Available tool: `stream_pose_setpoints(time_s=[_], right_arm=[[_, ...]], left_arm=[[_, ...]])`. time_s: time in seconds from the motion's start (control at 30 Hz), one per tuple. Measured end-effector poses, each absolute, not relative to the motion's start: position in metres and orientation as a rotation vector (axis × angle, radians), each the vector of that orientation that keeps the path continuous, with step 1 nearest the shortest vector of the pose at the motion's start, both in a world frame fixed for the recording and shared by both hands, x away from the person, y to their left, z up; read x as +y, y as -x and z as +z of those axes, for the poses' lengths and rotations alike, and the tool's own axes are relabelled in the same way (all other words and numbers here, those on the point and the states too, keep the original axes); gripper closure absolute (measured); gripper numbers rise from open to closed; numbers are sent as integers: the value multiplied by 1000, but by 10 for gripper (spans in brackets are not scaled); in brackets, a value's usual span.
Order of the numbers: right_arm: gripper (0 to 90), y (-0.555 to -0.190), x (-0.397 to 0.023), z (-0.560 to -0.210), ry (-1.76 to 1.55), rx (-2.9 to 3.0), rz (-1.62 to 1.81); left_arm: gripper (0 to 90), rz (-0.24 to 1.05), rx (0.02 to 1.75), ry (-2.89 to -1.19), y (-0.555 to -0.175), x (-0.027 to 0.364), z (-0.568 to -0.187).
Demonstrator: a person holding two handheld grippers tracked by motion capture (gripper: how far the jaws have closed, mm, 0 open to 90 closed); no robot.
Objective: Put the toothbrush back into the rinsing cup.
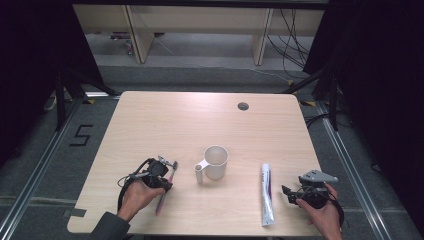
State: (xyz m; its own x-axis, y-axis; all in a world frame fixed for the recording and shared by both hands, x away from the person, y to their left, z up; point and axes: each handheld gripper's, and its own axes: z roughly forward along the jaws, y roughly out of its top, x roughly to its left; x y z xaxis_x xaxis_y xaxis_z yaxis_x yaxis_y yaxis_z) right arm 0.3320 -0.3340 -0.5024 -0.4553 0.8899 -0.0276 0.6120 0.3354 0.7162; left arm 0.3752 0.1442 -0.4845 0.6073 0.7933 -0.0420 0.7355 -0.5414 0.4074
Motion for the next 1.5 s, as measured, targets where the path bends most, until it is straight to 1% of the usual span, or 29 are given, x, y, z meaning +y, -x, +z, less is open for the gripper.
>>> stream_pose_setpoints(time_s=[0.13, 0.33, 0.43, 0.5, 0.63, 1.0, 1.27, 1.4, 1.5], right_arm=[[256, -332, -333, -502, -1324, 2184, 908], [256, -332, -334, -502, -1313, 2180, 904], [256, -332, -334, -503, -1309, 2180, 902], [256, -331, -332, -503, -1333, 2173, 904], [256, -331, -332, -503, -1332, 2173, 909], [256, -332, -332, -503, -1331, 2176, 910], [256, -331, -333, -502, -1328, 2178, 908], [256, -331, -332, -501, -1368, 2175, 913], [256, -331, -331, -502, -1370, 2168, 918]], left_arm=[[776, 188, 1202, -2489, -377, 143, -485], [786, 164, 1178, -2541, -382, 144, -484], [779, 127, 1169, -2580, -385, 143, -483], [782, 131, 1180, -2584, -385, 141, -483], [795, 131, 1148, -2628, -386, 137, -482], [800, 140, 1074, -2675, -386, 137, -481], [802, 155, 1039, -2647, -386, 140, -476], [803, 165, 1058, -2592, -387, 147, -468], [804, 189, 1042, -2547, -387, 152, -463]])
